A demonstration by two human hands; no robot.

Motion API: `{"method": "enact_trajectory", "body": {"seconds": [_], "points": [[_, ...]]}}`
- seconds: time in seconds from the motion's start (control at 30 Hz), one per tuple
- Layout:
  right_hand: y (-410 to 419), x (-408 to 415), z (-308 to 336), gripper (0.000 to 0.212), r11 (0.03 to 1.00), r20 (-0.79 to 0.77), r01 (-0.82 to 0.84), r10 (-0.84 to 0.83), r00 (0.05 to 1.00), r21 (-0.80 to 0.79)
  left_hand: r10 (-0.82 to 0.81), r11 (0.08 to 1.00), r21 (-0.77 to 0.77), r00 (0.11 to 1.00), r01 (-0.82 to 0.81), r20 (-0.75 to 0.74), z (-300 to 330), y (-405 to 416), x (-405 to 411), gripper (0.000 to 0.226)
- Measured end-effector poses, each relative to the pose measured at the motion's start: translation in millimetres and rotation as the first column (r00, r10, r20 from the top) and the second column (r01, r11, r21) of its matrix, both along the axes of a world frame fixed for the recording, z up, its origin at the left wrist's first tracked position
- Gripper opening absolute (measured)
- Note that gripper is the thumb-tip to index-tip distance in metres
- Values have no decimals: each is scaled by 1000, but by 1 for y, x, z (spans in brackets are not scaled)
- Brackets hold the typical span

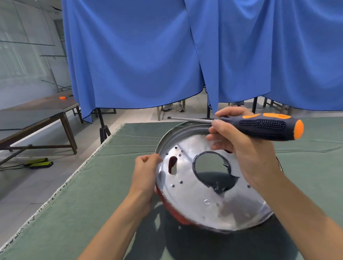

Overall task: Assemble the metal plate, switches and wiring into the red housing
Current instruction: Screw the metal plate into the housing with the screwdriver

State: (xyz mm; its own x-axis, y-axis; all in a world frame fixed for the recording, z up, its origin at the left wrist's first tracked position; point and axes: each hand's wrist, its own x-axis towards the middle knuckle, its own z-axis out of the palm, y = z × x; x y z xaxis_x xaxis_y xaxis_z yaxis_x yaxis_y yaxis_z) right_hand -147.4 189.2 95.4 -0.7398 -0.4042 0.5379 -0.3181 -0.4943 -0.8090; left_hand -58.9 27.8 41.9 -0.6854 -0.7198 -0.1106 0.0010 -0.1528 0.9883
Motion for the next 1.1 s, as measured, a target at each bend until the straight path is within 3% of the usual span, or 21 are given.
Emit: {"method": "enact_trajectory", "body": {"seconds": [0.1,0.13,0.17,0.3,0.5,0.77,1.1], "points": [[-2,-3,-6,16,999,3,4,-4,1000,38,-200,976,85,980,199,3,-6,8,-1,71],[-3,-4,-8,16,999,8,16,-17,1000,45,-267,960,96,964,264,19,-8,9,0,76],[-3,-5,-10,15,998,14,30,-31,999,48,-323,943,102,946,318,34,-8,11,3,74],[-4,-6,-15,10,996,31,59,-61,998,61,-451,890,111,888,441,86,-7,7,11,30],[-6,-3,-16,7,991,19,126,-127,992,53,-308,949,124,939,291,155,-12,6,4,50],[-9,6,-15,9,977,-69,208,-210,975,-38,-133,976,164,989,142,-67,-19,20,-2,39],[-9,15,-11,12,982,-56,178,-182,982,-63,-183,981,-110,954,160,-236,-16,25,0,35]]}}
